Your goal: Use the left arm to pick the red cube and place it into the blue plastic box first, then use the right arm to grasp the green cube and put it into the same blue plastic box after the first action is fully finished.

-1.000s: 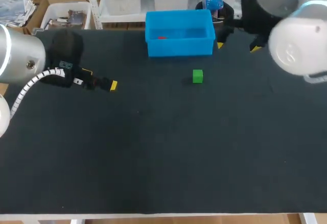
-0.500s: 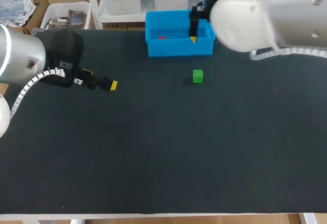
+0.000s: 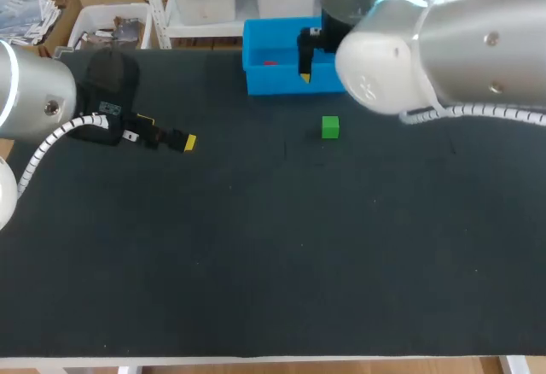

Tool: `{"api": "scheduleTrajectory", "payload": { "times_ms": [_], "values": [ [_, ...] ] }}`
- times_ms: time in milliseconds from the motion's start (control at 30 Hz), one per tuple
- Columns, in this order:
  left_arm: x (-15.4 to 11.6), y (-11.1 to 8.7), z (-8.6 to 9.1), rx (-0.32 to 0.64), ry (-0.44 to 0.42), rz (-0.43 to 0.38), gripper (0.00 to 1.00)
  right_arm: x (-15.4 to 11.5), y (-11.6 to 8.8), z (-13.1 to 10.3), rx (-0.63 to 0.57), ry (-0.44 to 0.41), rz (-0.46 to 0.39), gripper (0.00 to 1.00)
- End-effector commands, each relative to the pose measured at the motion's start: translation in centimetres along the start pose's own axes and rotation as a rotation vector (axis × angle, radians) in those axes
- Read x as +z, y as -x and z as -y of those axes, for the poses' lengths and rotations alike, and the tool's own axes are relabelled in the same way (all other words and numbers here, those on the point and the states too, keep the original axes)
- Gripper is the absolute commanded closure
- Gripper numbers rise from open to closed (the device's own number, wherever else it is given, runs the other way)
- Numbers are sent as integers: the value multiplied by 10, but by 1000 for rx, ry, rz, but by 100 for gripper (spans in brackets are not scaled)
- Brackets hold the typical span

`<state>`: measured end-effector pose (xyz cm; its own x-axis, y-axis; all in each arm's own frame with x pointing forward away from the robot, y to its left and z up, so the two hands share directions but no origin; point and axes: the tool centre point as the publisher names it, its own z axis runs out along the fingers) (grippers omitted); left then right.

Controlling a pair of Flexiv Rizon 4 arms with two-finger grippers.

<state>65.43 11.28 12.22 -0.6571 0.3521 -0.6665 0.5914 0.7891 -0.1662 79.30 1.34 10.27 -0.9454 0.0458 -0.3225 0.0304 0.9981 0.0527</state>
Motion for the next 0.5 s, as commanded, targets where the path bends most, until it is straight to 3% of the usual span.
{"api": "scheduleTrajectory", "payload": {
  "times_ms": [33, 500],
  "values": [
    [0, -1, -2, 2, -7, 4, 0, 15, -10, 7, 6, 17, 49, 0],
    [0, -1, -2, 2, -7, 4, 0, 55, -22, 5, 42, 20, 52, 0]
  ]
}}
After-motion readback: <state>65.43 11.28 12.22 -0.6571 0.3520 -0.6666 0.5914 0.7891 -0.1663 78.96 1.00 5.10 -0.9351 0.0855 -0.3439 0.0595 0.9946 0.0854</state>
